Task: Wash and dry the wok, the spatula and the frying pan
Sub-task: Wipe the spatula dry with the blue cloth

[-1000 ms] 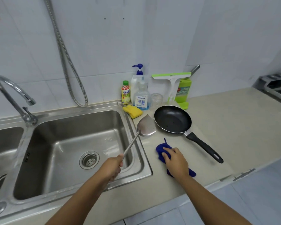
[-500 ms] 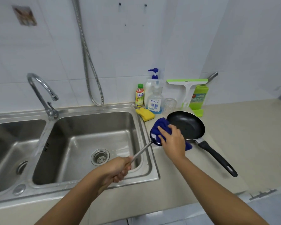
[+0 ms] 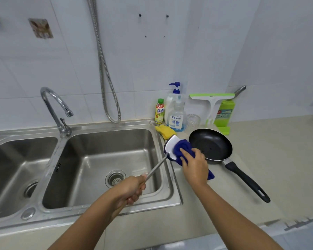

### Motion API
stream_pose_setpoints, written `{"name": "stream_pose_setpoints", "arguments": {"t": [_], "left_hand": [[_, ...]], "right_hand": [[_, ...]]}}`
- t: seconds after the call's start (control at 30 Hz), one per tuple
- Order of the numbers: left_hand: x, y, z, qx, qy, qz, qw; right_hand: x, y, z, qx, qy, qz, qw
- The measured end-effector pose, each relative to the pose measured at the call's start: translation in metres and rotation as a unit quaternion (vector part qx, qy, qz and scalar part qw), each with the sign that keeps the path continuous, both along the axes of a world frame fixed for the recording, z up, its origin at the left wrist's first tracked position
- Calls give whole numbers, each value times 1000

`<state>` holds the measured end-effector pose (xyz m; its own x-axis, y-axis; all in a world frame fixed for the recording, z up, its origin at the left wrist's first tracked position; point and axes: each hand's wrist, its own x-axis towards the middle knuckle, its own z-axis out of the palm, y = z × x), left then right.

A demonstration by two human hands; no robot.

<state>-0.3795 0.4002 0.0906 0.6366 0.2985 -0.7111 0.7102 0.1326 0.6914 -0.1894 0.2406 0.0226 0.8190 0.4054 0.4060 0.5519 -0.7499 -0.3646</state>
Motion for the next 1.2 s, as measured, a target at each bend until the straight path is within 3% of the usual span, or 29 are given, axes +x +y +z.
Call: {"name": "stream_pose_setpoints", "arguments": {"t": [0.1,0.17,0.3,0.4,0.47,0.57,0.63,0.8,0.87,1.0,1.2], "left_hand": [[2,-4,2,-4,2,0,1000],[4,-8,4,-9,0,-12,1000],[11,-10,12,-7,-17,0,1000],[13,-7,15,11,-30,8,999],[12,-8,15,38,-33,6,999],[13,-16,17,105,-45,-8,993],[14,-19,14,196,-58,-51,977],[7,-14,5,454,-58,-106,883],[1,-13,6,515,-55,-115,848],[-7,-13,7,576,-85,-116,804],[-21,-3,7,575,-114,-96,804]], "right_hand": [[-5,-1,3,23,52,-58,997],[-24,7,4,36,79,9,996],[-71,18,19,151,219,103,959],[-92,13,26,100,212,218,947],[-85,14,31,62,187,239,951],[-54,19,42,27,158,122,979],[-42,20,51,10,167,55,984],[-73,22,55,-59,131,184,972],[-64,23,60,-77,99,156,980],[-26,19,70,-105,58,30,992],[10,4,57,72,248,-69,964]]}}
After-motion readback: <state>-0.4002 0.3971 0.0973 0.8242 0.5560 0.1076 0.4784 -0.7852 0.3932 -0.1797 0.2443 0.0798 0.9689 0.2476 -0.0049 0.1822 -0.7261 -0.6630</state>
